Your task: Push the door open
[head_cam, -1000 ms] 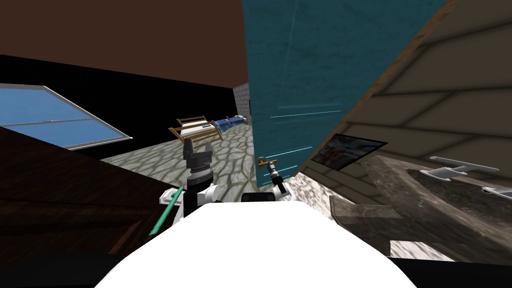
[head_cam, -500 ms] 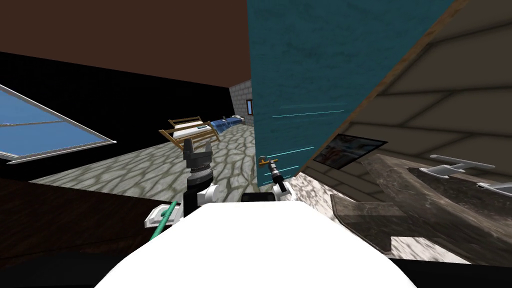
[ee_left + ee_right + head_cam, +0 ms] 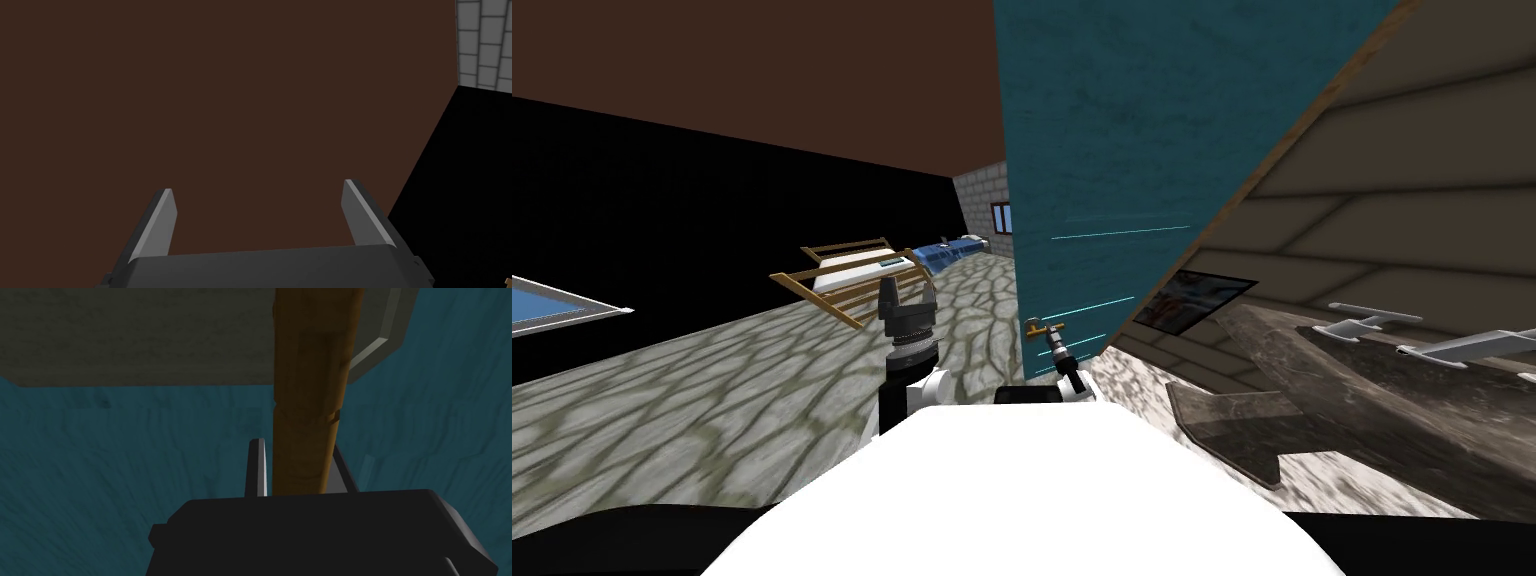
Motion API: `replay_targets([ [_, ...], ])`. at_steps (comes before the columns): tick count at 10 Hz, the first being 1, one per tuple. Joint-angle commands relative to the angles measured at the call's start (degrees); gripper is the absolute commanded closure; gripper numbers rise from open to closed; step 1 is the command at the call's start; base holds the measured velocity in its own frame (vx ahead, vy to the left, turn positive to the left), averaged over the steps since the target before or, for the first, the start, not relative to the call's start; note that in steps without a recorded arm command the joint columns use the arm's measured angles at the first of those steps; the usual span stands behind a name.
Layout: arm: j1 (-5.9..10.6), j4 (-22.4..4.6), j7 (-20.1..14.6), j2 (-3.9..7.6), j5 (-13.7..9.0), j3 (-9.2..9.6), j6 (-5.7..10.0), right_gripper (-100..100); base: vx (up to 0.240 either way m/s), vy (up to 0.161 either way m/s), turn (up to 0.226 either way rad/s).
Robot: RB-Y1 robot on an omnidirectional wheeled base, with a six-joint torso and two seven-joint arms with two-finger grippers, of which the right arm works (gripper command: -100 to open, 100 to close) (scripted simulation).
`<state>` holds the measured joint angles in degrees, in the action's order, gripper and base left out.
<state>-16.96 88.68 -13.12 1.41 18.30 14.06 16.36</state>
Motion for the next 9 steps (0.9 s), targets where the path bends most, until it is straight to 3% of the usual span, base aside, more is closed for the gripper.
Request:
replay_targets([
  [1,-0.63,0.83,1.07,0.14,-0.5,0.44,0.11,100,0.195,0.086,-0.188],
  [5,-2.94,2.22,3.32,-1.43,-1.42,3.1,0.44,100,0.165,0.094,-0.216],
  [8,-4.46,3.14,4.81,-3.72,-2.03,4.86,0.65,100,0.126,0.115,-0.2],
  [9,-4.16,2.74,4.64,-3.42,-1.91,4.19,0.57,100,0.044,0.042,-0.046],
])
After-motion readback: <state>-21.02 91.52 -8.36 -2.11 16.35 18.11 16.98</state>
